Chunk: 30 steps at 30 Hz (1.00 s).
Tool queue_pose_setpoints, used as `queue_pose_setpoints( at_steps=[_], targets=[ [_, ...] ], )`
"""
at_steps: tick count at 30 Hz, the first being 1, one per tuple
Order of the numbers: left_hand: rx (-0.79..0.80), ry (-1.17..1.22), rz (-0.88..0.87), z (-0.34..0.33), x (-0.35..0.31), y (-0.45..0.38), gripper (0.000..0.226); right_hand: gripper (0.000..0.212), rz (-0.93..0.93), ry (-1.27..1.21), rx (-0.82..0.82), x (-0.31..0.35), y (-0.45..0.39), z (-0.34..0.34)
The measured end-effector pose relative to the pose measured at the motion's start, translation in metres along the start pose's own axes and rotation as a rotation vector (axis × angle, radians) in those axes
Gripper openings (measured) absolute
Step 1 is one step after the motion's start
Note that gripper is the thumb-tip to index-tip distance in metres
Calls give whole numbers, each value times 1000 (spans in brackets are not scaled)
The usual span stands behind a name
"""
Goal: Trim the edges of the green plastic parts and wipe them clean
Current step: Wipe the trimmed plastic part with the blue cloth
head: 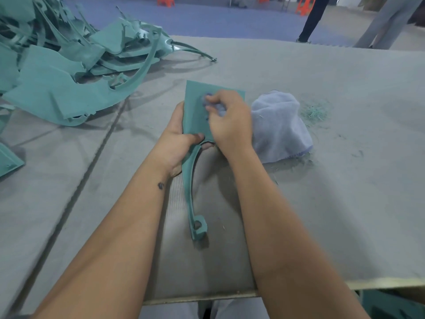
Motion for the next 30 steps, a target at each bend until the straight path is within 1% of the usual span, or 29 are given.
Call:
queue_pose_setpoints(
  at_steps=[2,4,7,8,10,12,14,16,19,21,22,23,25,28,30],
  targets=[
    [-4,5,1,-1,-1,0,64,13,-120,62,-129,-10,-11,11],
    [0,18,8,-2,-2,1,63,12,-169,130,-187,-17,-15,19],
    [-3,26,20,-2,-3,2,64,15,-79,160,-190,-16,-11,17],
    [-9,23,22,-2,-4,2,64,15,-24,143,-155,-12,-7,15],
    [-15,19,31,-1,-5,2,66,10,58,74,-26,-8,-2,12],
    [-15,32,36,-1,-4,2,67,5,78,20,141,-7,1,14],
    [-31,32,37,-1,-4,1,68,4,85,19,264,-8,1,18],
    [-45,37,41,-1,-4,2,67,5,79,70,285,-11,-1,20],
    [-74,48,46,-1,-5,2,64,11,-34,182,138,-15,-7,22],
    [-126,56,24,1,-7,2,63,15,-50,309,89,-17,-10,22],
    [-160,70,2,4,-9,2,62,16,-34,379,119,-17,-10,22],
    [-194,92,-22,7,-11,1,61,16,-10,443,183,-16,-10,21],
    [-244,127,-53,12,-13,0,61,17,43,528,346,-14,-8,19],
    [-263,73,-64,12,-13,-1,60,18,49,486,532,-9,-5,20],
    [-252,59,-79,10,-11,-2,61,18,56,434,590,-8,-5,22]
  ],
)
Point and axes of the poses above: each hand's wrist, its own y-axis away from the middle knuckle, its own z-axis out of the back of the hand, x = y × z, the point moved 1 cm from there along -y, towards the middle knuckle, and after that the axes turned 5 degrees about -x, right-handed, at the moved point
